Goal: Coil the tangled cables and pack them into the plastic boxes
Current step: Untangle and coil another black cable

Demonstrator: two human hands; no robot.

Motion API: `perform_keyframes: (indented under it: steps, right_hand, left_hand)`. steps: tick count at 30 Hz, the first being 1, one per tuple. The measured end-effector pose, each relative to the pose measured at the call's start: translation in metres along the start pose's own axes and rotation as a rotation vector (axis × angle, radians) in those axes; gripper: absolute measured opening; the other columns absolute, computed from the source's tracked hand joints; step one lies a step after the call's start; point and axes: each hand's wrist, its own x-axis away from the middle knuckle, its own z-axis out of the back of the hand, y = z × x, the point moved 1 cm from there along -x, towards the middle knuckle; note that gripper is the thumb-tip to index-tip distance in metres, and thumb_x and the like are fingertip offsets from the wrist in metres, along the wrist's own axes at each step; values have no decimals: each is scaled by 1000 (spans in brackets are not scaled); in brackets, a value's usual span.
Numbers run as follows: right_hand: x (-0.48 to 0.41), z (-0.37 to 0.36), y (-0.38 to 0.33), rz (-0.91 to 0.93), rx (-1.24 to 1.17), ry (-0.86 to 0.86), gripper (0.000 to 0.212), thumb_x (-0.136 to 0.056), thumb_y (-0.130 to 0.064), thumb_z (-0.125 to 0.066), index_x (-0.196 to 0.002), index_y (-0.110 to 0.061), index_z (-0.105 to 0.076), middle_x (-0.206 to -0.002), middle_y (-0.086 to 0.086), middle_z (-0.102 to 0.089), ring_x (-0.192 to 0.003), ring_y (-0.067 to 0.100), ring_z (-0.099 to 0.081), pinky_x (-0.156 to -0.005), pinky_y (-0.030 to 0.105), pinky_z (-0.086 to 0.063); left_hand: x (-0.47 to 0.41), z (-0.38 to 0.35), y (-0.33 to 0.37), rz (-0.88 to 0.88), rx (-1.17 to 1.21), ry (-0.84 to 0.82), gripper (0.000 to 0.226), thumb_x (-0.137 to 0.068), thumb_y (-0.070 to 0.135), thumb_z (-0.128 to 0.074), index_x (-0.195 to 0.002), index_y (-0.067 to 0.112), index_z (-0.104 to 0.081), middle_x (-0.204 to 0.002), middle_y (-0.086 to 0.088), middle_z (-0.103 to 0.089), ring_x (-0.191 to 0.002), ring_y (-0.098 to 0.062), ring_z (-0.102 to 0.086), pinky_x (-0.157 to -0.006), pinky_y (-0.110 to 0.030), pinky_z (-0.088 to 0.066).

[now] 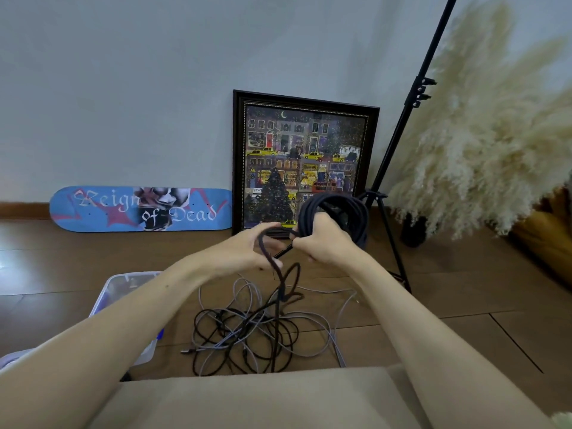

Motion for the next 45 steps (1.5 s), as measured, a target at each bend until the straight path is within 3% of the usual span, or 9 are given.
perform_keyframes:
  steps: [4, 7, 13, 20, 24, 29, 39, 42, 45]
  right_hand:
    - [-3, 1, 8, -41, 5, 1, 18, -81, -18, -60, -84, -2, -66, -43, 0, -57, -50, 21, -55, -69, 45, -55]
    - [3, 3, 13, -10, -60, -63, 29, -86, -25, -61, -82, 3, -69, -47, 6, -61, -51, 20, -55, -71, 43, -57]
    - [8, 19, 7, -59, -878, 147, 4, -95, -7, -56, -97, -6, -59, -68, 13, -72, -52, 19, -66, -45, 19, -46]
    - [8, 27, 7, -114, -1208, 272, 15, -95, -1, -48, -96, -11, -59, -53, 3, -65, -47, 14, -63, -40, 18, -39]
    - [15, 26, 4, -93, -1414, -77, 20, -95, -3, -42, -91, -13, -59, -35, -8, -34, -28, 5, -28, -34, 17, -21]
    - [21, 20, -5, -118, -1493, -356, 17, -78, -3, -45, -85, -12, -57, -32, -8, -30, -25, 2, -25, -32, 16, -18]
    - [31, 9, -9, -116, -1293, -944, 21, -66, -2, -71, -87, -6, -69, -32, -8, -38, -24, 3, -34, -28, 16, -27]
    - [33, 7, -13, -93, -1291, -1078, 24, -67, -3, -72, -91, -4, -69, -33, -7, -42, -25, 2, -38, -29, 14, -27]
    - [32, 8, -14, -89, -1368, -1170, 21, -80, -2, -61, -100, -1, -65, -36, -5, -48, -28, 3, -45, -32, 15, -30]
  left_hand:
    - [10, -15, 15, 23, 585, -1, 55, -80, -15, -38, -128, 9, -50, -97, -20, -70, -80, -25, -69, -81, -32, -54]
    - [10, -13, 20, 28, 853, 57, 50, -79, -1, -30, -124, -2, -53, -70, -15, -62, -45, -15, -45, -56, -30, -46]
    - [3, 13, -7, 171, 435, 332, 37, -102, 27, -34, -117, 3, -59, -47, 5, -35, -34, -6, -20, -38, -19, -20]
    - [0, 3, -11, 286, -59, 224, 35, -94, -2, -46, -126, 11, -51, -70, -7, -60, -46, -12, -45, -43, -22, -44]
    - [0, -11, -21, 358, -102, 122, 50, -96, 2, -41, -141, 17, -25, -97, -16, -66, -50, -11, -62, -77, -39, -54]
    - [-2, -18, -14, 406, -252, 391, 36, -93, 7, -48, -117, 22, -25, -113, -13, -39, -68, -20, -47, -59, -26, -42]
    - [1, -3, -1, -257, -363, 771, 68, -91, 9, -59, -147, 18, -21, -148, -3, -26, -137, -14, -25, -105, -19, -20]
    - [-1, 0, 2, -348, -421, 637, 43, -94, 3, -51, -135, 15, -50, -136, -7, -50, -126, -16, -46, -103, -18, -31]
    - [2, -4, 5, -309, -285, 480, 33, -98, 5, -43, -125, 17, -58, -89, -10, -69, -73, -19, -66, -73, -28, -50]
